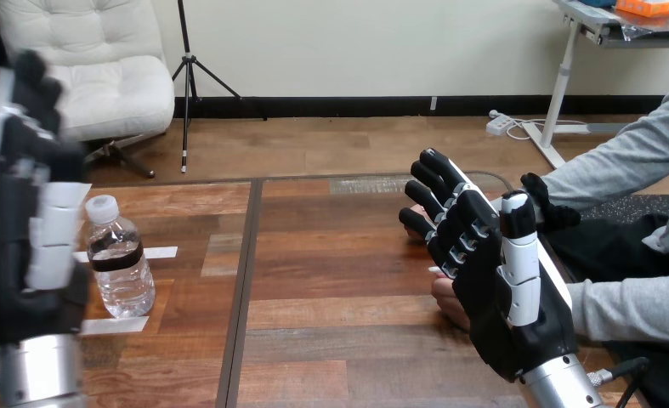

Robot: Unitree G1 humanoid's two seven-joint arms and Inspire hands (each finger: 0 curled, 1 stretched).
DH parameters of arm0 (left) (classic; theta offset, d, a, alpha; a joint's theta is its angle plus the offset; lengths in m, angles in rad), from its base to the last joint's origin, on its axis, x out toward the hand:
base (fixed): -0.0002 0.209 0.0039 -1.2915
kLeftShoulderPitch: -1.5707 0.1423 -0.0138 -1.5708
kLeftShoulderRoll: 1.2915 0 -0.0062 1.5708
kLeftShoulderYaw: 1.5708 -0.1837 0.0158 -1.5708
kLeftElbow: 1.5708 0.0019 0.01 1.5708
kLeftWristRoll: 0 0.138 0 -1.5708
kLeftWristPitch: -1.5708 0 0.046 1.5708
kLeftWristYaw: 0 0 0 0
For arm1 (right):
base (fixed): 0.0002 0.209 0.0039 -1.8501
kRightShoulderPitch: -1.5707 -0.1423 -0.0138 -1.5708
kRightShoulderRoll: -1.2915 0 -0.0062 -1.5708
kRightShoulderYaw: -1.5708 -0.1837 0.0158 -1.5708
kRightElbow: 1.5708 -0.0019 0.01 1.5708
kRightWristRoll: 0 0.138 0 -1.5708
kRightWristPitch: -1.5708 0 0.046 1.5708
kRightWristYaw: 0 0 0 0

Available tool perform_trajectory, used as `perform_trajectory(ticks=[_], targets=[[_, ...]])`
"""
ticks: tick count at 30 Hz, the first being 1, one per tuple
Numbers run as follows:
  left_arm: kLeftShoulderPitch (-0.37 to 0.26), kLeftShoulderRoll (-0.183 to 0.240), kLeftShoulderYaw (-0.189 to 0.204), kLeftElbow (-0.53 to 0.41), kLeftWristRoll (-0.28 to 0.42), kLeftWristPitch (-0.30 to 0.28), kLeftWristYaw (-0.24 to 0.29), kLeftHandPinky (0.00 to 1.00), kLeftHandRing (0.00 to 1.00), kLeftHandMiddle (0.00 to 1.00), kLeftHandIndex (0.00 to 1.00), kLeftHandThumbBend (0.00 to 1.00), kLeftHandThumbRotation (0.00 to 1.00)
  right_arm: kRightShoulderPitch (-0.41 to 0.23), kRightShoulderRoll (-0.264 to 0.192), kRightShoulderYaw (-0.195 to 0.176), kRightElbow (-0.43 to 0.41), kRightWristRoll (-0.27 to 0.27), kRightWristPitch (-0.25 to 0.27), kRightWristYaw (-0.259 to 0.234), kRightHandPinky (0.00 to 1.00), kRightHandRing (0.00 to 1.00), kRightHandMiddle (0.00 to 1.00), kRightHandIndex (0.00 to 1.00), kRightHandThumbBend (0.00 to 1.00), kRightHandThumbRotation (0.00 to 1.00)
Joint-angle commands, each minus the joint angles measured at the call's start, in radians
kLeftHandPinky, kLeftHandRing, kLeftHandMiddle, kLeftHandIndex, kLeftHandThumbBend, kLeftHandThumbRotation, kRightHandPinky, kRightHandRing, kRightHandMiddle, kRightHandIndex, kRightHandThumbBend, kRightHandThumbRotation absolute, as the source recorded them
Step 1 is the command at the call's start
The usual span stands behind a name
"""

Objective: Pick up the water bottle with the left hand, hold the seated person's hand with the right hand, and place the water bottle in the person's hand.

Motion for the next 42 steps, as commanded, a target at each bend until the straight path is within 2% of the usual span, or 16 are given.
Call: perform_trajectory(ticks=[1, 8, 18, 26, 42], targets=[[-0.063, 0.012, 0.025, 0.002, -0.013, -0.032, 0.001, 0.99, 0.97, 0.97, 0.93, 0.88, 0.77, -0.045, 0.003, -0.005, -0.033, 0.004, -0.007, -0.001, 0.94, 0.97, 0.96, 0.94, 0.71, 1.00], [-0.064, 0.023, 0.067, 0.006, -0.011, -0.039, 0.012, 0.96, 0.96, 0.96, 0.92, 0.87, 0.81, -0.047, 0.006, -0.005, -0.029, 0.006, -0.012, -0.001, 0.94, 0.97, 0.97, 0.94, 0.71, 1.00], [-0.077, 0.040, 0.111, 0.032, -0.057, -0.039, 0.006, 0.98, 0.98, 0.96, 0.92, 0.81, 0.84, -0.052, 0.007, -0.006, -0.024, 0.005, -0.013, 0.000, 0.94, 0.97, 0.97, 0.94, 0.71, 1.00], [-0.086, 0.045, 0.143, 0.054, -0.063, -0.050, 0.010, 1.00, 0.99, 0.97, 0.93, 0.80, 0.86, -0.049, 0.006, -0.006, -0.026, 0.005, -0.014, 0.001, 0.94, 0.97, 0.96, 0.94, 0.71, 1.00], [-0.102, 0.036, 0.165, 0.096, -0.046, -0.051, 0.017, 0.96, 0.96, 0.95, 0.91, 0.84, 0.84, -0.049, 0.005, -0.005, -0.027, 0.001, -0.014, -0.001, 0.94, 0.97, 0.96, 0.93, 0.71, 1.00]])
